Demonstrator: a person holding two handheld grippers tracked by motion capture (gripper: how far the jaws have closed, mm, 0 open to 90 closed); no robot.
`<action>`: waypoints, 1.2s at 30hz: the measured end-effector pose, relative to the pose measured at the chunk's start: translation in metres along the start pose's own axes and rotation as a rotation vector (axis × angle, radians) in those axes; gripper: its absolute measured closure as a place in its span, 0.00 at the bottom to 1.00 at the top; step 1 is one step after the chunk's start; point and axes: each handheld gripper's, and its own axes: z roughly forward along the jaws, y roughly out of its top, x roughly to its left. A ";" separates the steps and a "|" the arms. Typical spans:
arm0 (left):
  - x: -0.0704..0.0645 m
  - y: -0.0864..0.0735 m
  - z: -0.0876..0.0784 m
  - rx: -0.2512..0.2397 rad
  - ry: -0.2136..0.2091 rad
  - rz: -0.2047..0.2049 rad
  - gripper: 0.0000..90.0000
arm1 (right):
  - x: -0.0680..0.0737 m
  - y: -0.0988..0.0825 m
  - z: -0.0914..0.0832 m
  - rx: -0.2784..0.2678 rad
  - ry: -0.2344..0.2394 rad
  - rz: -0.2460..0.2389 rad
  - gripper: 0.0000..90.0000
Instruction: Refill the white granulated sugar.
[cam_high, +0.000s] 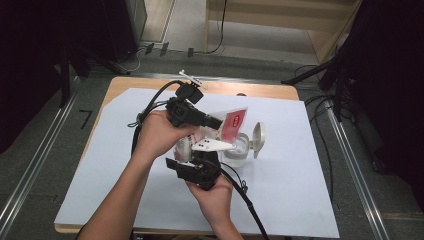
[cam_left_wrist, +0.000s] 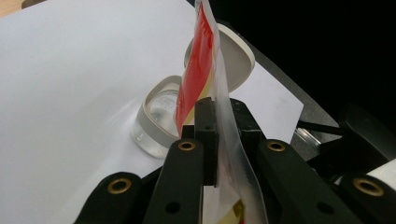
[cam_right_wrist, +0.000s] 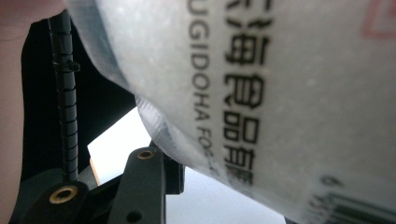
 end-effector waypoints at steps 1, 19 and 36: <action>0.000 0.000 0.000 0.000 0.000 0.000 0.94 | 0.000 0.000 0.000 0.000 0.000 0.000 0.70; -0.003 0.001 0.001 0.005 0.009 0.023 0.93 | 0.001 -0.001 -0.002 -0.007 -0.004 -0.001 0.70; -0.003 0.001 0.003 0.010 -0.005 0.014 0.94 | 0.002 -0.002 -0.003 -0.004 -0.004 0.000 0.70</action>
